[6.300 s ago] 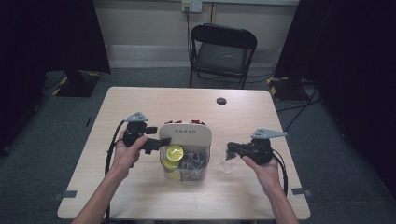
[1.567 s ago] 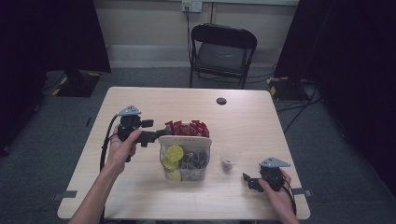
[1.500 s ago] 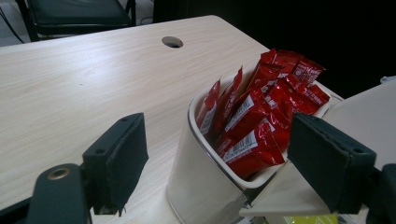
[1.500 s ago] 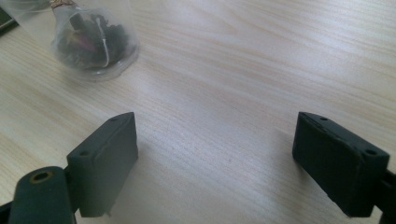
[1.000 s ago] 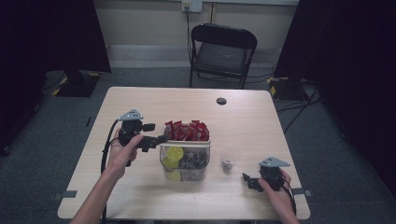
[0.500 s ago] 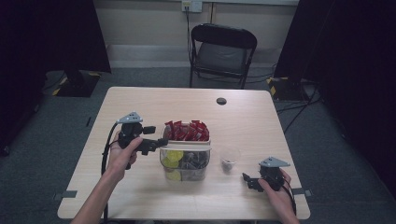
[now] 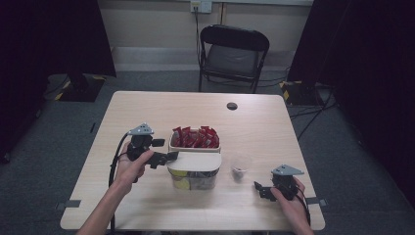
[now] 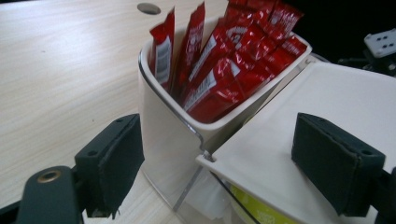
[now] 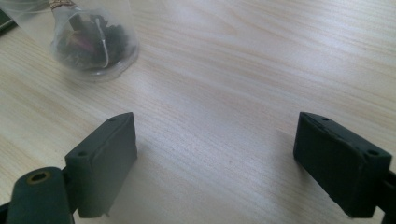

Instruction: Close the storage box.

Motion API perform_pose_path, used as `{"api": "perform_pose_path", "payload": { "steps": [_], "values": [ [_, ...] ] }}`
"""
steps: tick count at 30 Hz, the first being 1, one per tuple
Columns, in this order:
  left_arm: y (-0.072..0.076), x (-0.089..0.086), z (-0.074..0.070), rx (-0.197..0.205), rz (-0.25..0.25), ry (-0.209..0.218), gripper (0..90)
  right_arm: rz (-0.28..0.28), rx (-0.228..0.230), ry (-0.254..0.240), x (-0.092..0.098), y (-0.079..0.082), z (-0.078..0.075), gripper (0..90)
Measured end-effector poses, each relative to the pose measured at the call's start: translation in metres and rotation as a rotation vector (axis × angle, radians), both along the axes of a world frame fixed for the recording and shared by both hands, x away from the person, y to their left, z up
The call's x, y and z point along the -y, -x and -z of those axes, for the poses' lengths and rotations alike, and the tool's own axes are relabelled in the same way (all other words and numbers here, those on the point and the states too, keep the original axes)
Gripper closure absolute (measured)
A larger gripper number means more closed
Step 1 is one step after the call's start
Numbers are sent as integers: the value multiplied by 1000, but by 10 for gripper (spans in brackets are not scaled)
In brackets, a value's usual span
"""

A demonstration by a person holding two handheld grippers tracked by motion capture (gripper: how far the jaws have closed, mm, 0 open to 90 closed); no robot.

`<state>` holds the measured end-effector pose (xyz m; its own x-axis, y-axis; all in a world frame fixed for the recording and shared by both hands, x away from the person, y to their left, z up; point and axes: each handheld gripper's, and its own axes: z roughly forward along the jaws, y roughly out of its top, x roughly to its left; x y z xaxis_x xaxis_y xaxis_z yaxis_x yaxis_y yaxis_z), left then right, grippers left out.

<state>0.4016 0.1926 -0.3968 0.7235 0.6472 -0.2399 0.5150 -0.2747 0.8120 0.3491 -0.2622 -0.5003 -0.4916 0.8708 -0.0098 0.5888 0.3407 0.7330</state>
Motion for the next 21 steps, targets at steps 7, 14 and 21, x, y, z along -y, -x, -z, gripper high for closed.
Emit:
{"api": "perform_pose_path", "payload": {
  "steps": [7,14,21],
  "values": [
    [0,7,7,-1,8,-51,164,0,0,0,0,0,0,131],
    [1,7,9,0,10,-55,159,-1,0,0,0,0,0,130],
    [5,-1,6,9,0,-55,160,-2,0,0,0,0,0,130]
  ]
}}
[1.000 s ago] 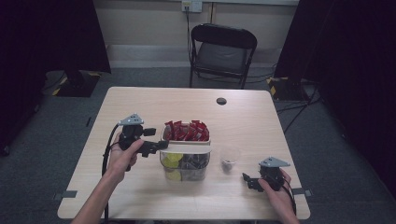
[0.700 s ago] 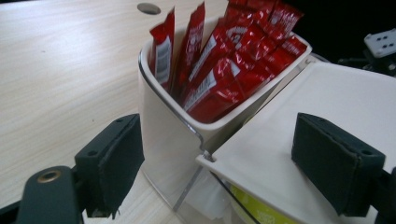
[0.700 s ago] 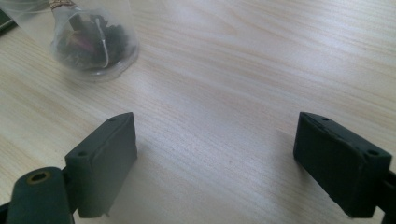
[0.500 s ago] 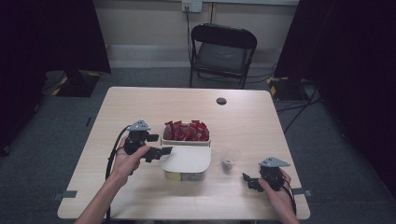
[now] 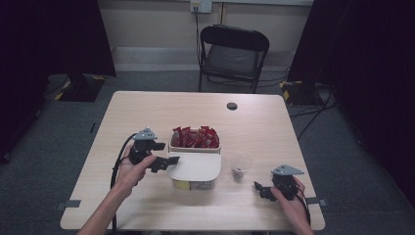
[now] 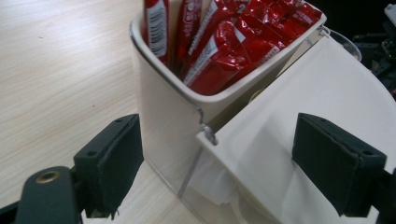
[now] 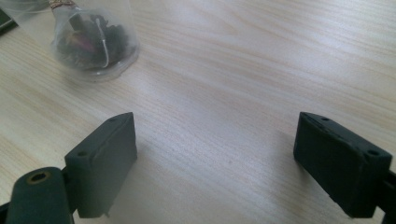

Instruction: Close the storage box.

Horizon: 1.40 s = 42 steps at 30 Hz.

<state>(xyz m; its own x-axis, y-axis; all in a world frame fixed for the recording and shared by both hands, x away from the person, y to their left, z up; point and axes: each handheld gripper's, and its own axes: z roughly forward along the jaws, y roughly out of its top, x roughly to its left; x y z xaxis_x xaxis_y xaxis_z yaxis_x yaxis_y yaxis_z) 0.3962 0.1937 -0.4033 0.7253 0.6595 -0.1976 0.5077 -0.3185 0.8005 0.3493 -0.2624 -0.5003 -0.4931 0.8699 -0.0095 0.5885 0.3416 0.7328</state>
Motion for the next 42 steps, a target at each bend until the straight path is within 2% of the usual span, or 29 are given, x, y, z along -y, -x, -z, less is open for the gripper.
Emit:
{"api": "perform_pose_path", "payload": {
  "steps": [9,17,20,23,28,34,39,42],
  "values": [
    [6,-16,-3,17,-39,28,160,0,-1,-1,0,0,0,128],
    [13,-28,-7,29,-50,15,160,-1,-1,0,0,-1,0,122],
    [15,-35,-4,24,-78,15,159,-1,-1,0,0,-1,0,122],
    [16,-42,1,15,-83,-8,160,-1,-1,0,0,-1,0,122],
    [18,-53,4,11,-110,-10,160,-1,-1,0,0,-1,0,122],
    [19,-67,20,-22,-143,-51,159,-1,-1,0,0,-1,0,122],
    [21,-78,39,-79,-169,-85,160,-1,-1,-1,0,-1,0,122],
    [23,-86,46,-95,-190,-99,160,-1,0,0,0,-1,0,122]
  ]
}}
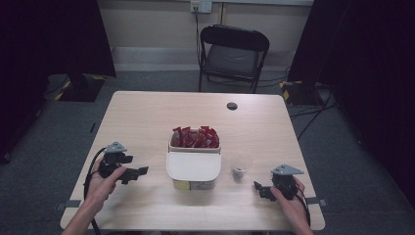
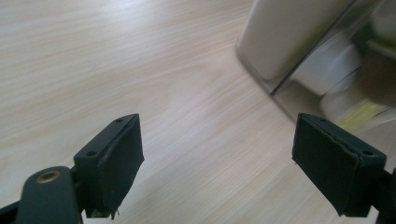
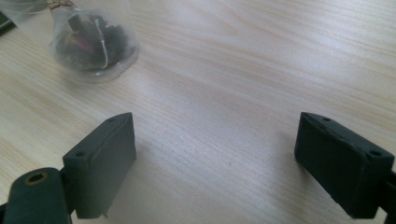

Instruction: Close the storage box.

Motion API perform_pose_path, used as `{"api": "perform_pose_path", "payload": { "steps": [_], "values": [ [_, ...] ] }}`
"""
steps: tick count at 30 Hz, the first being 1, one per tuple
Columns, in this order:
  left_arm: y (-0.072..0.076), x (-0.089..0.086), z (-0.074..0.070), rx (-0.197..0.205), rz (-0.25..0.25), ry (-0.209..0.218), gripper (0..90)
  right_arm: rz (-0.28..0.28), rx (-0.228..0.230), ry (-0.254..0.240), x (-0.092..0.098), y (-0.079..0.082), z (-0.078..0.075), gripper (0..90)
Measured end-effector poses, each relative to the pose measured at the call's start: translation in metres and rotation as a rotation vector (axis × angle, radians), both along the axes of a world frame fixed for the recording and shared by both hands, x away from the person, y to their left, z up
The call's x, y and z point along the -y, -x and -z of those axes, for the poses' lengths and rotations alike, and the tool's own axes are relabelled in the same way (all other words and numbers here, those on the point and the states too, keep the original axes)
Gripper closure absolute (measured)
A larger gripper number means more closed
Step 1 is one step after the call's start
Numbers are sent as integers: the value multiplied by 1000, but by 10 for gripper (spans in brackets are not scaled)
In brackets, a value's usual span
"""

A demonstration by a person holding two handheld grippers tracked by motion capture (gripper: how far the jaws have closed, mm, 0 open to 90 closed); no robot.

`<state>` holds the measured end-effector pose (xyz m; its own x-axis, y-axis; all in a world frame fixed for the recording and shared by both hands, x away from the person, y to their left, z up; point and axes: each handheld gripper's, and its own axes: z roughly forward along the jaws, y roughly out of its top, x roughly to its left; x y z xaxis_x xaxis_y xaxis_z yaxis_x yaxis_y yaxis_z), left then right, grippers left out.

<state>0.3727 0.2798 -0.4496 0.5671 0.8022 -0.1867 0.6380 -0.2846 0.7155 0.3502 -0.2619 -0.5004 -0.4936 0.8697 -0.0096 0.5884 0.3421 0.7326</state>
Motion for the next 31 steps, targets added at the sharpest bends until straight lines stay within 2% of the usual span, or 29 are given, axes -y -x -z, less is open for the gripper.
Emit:
{"api": "perform_pose_path", "payload": {
  "steps": [4,6,10,12,16,17,21,23,24,27,28,31],
  "values": [
    [3,-9,8,-16,-14,-25,160,0,-1,-1,0,0,0,122],
    [4,-12,13,-27,-24,-22,159,-1,-1,0,0,0,0,122],
    [6,-18,22,-42,-32,-48,160,0,0,0,0,0,0,122],
    [7,-22,26,-48,-50,-47,160,0,0,-1,0,0,0,122],
    [6,-28,34,-61,-80,-90,160,0,-1,-1,0,0,0,122],
    [6,-27,37,-62,-85,-89,160,0,0,0,0,0,0,122],
    [7,-27,41,-15,-85,-112,157,0,0,0,0,0,0,122],
    [9,-24,45,32,-93,-147,151,0,0,0,0,0,0,122],
    [10,-23,47,55,-86,-186,149,0,0,-1,0,0,0,122],
    [10,-23,51,86,-109,-161,95,0,0,0,0,0,0,122],
    [10,-23,52,96,-106,-166,87,0,0,0,0,0,0,122],
    [10,-23,53,101,-112,-157,73,0,0,0,0,0,0,122]
  ]
}}
